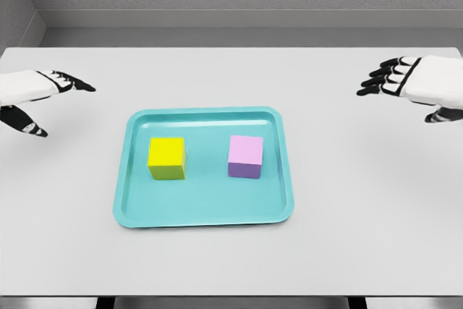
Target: Push two cubes
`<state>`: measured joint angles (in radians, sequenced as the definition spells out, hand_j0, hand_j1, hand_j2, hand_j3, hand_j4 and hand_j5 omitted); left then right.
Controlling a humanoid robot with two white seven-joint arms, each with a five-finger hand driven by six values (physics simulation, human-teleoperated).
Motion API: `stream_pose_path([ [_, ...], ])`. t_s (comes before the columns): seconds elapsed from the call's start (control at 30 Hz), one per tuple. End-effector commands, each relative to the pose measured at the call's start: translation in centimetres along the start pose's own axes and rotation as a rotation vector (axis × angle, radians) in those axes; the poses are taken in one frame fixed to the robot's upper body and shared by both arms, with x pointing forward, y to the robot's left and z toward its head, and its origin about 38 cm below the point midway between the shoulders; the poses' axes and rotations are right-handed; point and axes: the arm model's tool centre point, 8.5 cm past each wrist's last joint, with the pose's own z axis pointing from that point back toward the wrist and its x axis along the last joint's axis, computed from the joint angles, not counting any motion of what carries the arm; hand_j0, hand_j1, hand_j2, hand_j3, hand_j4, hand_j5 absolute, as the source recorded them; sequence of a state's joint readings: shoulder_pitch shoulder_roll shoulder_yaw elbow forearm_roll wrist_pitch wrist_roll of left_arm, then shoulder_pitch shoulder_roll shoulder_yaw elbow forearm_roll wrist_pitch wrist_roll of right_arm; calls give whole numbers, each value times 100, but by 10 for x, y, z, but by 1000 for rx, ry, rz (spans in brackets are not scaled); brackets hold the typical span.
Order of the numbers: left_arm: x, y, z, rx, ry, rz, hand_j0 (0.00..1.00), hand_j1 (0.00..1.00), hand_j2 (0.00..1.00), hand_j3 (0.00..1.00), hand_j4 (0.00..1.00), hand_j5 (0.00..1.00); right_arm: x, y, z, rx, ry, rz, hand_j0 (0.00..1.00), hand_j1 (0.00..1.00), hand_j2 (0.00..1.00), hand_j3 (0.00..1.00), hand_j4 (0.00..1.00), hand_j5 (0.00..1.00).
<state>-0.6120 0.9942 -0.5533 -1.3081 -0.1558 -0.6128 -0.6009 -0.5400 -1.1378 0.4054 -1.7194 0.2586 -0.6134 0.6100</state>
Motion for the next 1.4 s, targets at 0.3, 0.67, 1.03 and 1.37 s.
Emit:
stream_pose_path([
  [0.3, 23, -11, -31, -68, -73, -46, 75, 75, 75, 75, 75, 75, 54, 32, -83, 75, -231, -11, 12, 12, 12, 12, 12, 12],
  [0.67, 49, -17, -76, -188, -135, -169, 43, 43, 43, 43, 43, 43, 93, 43, -135, 131, -343, 83, 4, 4, 4, 4, 4, 4],
  [1.03, 75, -28, -97, -216, -214, -198, 43, 43, 43, 43, 43, 43, 113, 35, -161, 152, -410, 157, 4, 4, 4, 4, 4, 4],
  [1.37, 89, -32, -116, -218, -249, -215, 43, 43, 43, 43, 43, 43, 89, 32, -179, 156, -355, 120, 5, 5, 5, 5, 5, 5],
])
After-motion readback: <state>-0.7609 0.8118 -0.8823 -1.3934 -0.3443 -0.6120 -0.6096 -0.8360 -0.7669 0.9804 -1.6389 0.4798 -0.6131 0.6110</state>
